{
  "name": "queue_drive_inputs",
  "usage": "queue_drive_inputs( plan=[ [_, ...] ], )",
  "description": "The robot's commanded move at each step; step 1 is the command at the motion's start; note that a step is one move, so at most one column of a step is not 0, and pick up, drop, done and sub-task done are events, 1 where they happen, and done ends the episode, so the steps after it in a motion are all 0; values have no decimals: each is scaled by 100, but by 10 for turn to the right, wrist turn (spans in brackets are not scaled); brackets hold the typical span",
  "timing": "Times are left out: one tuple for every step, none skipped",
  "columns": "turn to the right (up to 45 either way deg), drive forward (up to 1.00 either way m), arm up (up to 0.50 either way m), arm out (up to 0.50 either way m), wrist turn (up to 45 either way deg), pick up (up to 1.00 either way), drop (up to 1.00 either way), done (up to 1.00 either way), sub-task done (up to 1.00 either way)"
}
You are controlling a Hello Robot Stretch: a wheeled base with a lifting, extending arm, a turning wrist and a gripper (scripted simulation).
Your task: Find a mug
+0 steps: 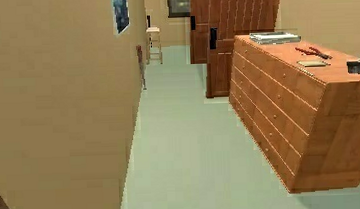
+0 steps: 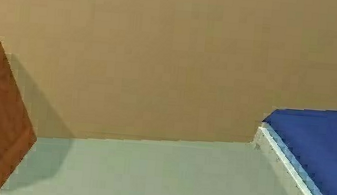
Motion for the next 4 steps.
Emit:
queue_drive_inputs(
  plan=[
    [0, 100, 0, 0, 0, 0, 0, 0, 0],
    [0, 100, 0, 0, 0, 0, 0, 0, 0],
    [0, 95, 0, 0, 0, 0, 0, 0, 0],
    [390, 0, 0, 0, 0, 0, 0, 0, 0]
  ],
)
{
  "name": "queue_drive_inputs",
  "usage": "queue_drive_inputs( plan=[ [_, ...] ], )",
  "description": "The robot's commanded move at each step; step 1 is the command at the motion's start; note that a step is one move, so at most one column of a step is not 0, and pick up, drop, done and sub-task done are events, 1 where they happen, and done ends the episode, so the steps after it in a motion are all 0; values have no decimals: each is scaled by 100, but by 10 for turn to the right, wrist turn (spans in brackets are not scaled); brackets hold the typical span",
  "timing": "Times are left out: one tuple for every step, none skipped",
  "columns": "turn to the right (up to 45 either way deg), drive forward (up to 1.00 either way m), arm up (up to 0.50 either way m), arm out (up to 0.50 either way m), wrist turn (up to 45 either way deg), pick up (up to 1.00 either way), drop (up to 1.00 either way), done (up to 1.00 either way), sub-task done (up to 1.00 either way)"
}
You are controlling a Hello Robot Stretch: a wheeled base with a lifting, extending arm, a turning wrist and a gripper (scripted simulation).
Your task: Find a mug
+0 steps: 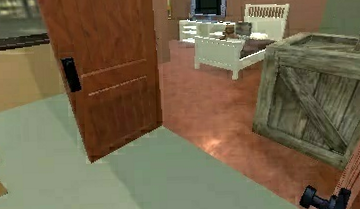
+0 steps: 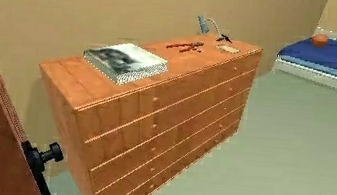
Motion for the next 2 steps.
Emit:
queue_drive_inputs(
  plan=[
    [0, 100, 0, 0, 0, 0, 0, 0, 0],
    [0, 100, 0, 0, 0, 0, 0, 0, 0]
  ],
)
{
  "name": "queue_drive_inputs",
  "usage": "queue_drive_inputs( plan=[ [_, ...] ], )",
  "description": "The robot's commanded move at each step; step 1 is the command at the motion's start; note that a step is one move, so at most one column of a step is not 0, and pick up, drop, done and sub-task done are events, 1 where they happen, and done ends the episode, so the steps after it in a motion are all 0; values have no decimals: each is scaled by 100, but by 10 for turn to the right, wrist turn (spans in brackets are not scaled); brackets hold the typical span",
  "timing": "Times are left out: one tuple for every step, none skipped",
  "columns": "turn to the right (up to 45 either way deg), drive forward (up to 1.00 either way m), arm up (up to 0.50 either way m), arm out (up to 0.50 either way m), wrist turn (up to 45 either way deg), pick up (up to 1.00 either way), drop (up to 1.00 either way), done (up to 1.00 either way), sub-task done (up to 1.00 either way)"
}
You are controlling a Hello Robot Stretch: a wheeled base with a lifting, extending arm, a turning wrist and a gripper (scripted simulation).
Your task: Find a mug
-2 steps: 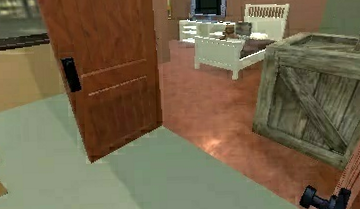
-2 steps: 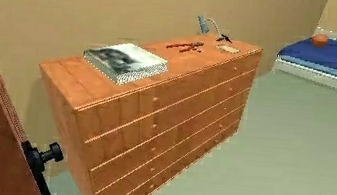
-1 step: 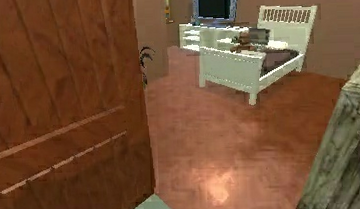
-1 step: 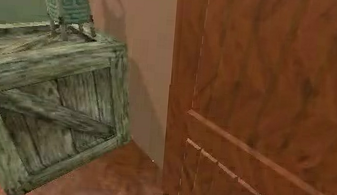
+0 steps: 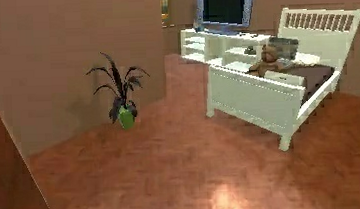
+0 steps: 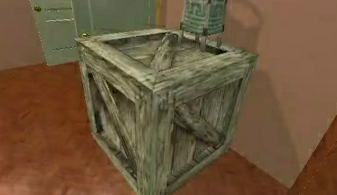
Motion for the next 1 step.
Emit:
queue_drive_inputs(
  plan=[
    [0, 100, 0, 0, 0, 0, 0, 0, 0]
  ],
)
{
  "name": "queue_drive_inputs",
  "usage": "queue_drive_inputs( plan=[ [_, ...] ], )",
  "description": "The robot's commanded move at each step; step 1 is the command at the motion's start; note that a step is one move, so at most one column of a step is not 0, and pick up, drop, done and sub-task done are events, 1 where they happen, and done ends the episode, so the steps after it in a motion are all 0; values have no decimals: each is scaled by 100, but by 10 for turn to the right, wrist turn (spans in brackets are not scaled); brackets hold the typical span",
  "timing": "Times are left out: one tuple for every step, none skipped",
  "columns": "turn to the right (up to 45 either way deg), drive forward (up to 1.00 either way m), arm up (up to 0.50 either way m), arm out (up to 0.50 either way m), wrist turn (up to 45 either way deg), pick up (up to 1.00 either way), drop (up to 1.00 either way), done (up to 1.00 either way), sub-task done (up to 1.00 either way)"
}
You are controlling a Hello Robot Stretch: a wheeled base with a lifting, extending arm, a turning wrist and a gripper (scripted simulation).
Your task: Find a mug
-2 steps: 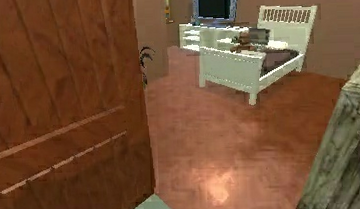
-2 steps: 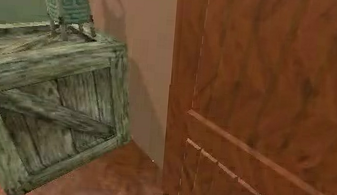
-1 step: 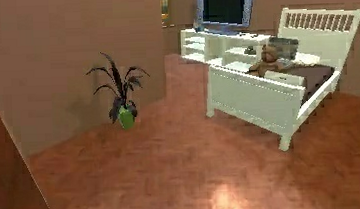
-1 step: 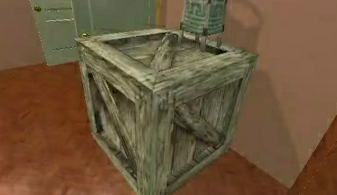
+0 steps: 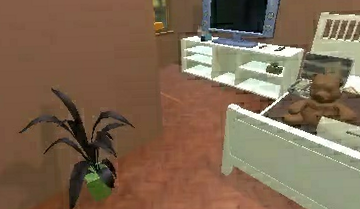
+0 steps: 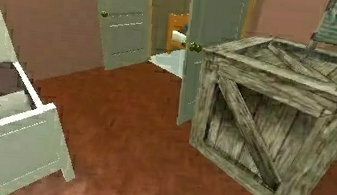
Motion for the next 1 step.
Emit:
queue_drive_inputs(
  plan=[
    [0, 100, 0, 0, 0, 0, 0, 0, 0]
  ],
)
